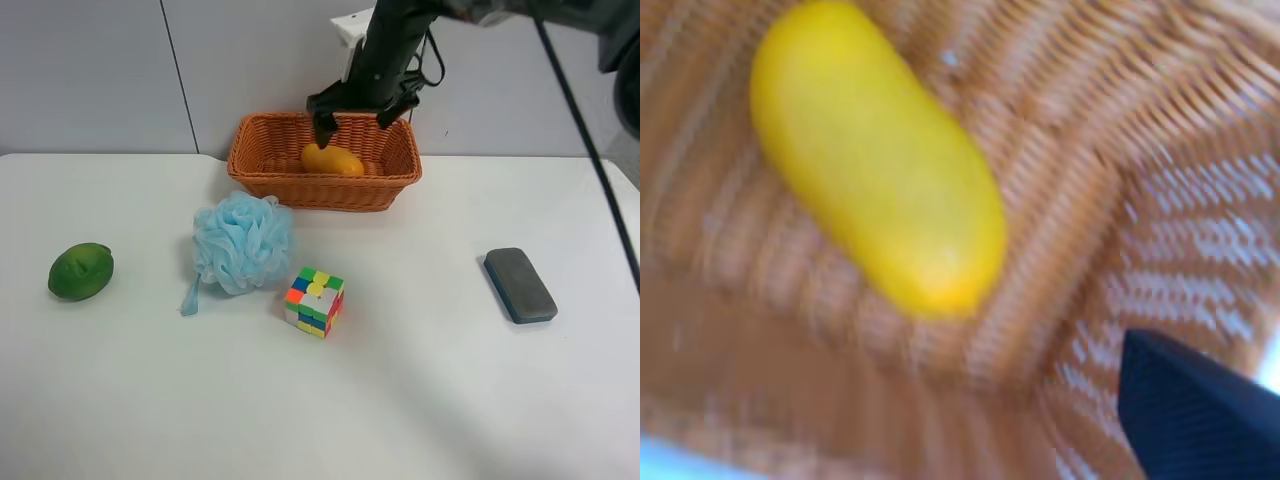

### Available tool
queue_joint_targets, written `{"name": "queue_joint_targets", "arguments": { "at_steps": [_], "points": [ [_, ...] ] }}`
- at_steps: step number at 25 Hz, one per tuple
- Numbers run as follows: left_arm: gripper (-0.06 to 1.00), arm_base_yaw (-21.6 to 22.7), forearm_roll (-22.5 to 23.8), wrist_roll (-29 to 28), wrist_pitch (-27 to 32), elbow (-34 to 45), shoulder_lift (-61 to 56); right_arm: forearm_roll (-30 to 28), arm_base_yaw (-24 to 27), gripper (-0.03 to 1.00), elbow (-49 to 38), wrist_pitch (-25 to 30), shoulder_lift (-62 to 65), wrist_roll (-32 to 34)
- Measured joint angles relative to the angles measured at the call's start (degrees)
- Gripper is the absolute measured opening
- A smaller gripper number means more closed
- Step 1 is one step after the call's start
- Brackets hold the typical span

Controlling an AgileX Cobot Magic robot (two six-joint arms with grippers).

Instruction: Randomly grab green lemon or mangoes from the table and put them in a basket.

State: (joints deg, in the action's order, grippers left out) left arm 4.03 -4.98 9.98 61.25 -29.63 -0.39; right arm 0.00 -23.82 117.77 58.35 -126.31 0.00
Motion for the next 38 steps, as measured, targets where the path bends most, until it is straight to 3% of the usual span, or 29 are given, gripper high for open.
{"name": "queue_joint_targets", "arguments": {
  "at_steps": [4,11,26,33,38],
  "points": [
    [0.99,0.00,0.00,0.00,0.00,0.00,0.00,0.00,0.00,0.99,0.00,10.06,7.83,0.00],
    [0.99,0.00,0.00,0.00,0.00,0.00,0.00,0.00,-0.66,0.99,-4.11,10.85,22.42,0.00],
    [0.99,0.00,0.00,0.00,0.00,0.00,0.00,0.00,-0.81,0.99,-67.30,11.41,80.64,0.00],
    [0.99,0.00,0.00,0.00,0.00,0.00,0.00,0.00,-0.81,0.99,-85.12,3.37,104.91,0.00],
    [0.99,0.00,0.00,0.00,0.00,0.00,0.00,-0.43,-0.86,0.99,-90.00,2.72,115.71,0.33]
  ]
}}
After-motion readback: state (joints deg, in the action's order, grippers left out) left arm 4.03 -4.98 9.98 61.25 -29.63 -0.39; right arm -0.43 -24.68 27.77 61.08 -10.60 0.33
